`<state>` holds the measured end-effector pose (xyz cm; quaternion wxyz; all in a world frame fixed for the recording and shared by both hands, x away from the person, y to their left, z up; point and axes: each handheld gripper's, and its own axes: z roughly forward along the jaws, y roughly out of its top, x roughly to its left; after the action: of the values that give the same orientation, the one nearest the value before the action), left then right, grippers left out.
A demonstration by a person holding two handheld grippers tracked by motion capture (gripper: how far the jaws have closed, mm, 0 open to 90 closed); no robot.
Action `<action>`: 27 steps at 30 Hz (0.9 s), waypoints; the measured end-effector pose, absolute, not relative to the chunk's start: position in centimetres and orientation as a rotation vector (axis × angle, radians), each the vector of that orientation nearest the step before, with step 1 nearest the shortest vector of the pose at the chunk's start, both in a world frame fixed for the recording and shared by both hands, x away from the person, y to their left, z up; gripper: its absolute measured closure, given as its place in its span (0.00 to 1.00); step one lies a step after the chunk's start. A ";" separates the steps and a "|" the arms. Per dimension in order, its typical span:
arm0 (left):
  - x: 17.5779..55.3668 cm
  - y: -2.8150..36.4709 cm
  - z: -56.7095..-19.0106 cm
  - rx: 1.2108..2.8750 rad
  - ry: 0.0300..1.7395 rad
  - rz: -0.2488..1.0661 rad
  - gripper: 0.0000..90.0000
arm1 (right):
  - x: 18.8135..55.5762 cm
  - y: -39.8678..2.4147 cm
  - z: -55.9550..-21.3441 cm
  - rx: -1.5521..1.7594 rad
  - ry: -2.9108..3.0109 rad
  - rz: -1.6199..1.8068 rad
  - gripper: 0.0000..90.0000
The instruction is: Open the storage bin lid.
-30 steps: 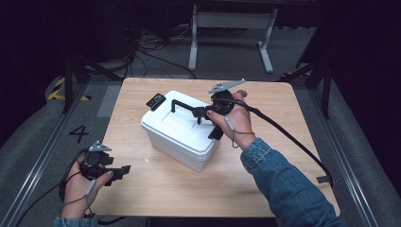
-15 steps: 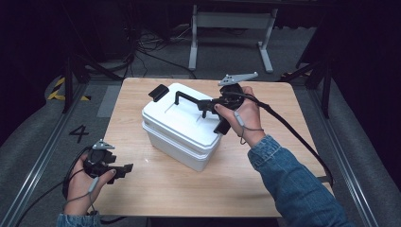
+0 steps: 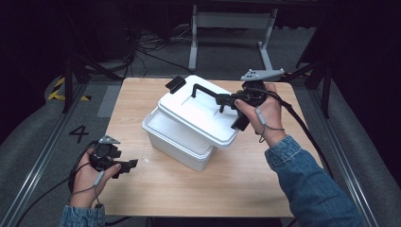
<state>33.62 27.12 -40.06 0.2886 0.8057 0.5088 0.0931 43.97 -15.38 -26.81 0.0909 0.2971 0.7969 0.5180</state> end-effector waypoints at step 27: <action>34.4 26.7 -40.2 2.156 1.360 0.232 0.27 | 44.7 -25.5 -25.7 1.061 2.189 1.444 0.94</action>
<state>34.44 26.68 -40.23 0.2869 0.8069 0.5091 0.0868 44.71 -25.55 -25.73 0.1555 0.3706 0.7644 0.5042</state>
